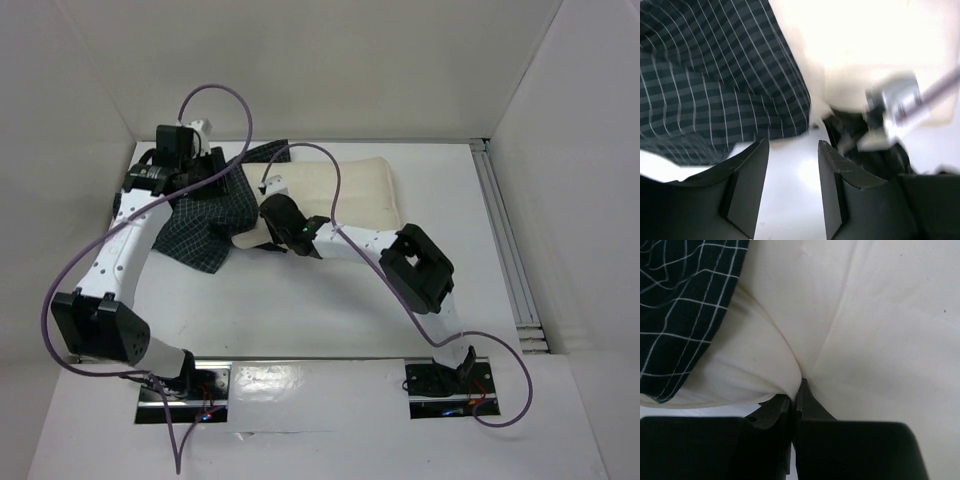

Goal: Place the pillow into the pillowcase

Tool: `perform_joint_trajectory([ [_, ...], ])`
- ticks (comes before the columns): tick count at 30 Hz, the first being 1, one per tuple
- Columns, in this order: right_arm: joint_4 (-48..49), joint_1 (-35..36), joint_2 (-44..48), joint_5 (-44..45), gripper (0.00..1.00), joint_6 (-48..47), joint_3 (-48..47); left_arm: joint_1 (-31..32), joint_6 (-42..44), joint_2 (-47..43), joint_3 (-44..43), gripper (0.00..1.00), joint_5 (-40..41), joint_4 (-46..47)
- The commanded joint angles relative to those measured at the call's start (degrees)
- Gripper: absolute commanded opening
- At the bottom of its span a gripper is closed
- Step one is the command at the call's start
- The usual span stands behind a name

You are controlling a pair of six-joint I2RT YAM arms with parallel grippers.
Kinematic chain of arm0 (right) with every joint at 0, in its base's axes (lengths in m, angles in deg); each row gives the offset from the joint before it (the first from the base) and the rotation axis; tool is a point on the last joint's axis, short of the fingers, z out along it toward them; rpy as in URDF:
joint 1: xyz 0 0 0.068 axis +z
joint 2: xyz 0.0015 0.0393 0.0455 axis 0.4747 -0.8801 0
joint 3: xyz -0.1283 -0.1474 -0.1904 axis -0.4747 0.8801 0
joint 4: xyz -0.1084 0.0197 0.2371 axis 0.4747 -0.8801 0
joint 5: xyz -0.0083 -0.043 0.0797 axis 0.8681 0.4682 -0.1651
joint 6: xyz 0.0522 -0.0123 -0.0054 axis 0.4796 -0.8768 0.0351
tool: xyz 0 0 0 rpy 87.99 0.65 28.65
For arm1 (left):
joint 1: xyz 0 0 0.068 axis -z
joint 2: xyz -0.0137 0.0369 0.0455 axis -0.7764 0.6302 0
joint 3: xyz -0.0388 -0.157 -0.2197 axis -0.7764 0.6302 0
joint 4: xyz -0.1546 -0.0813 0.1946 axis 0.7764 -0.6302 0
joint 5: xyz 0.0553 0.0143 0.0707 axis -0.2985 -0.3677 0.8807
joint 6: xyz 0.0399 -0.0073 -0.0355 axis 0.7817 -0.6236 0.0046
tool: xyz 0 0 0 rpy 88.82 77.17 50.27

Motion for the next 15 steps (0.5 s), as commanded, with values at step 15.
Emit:
perform_joint_trajectory([
  [15,17.3,5.4,12.6,3.3,0.0,-8.4,17.3,1.2,-1.6,36.8,-29.6,0.62,12.5,-6.6],
])
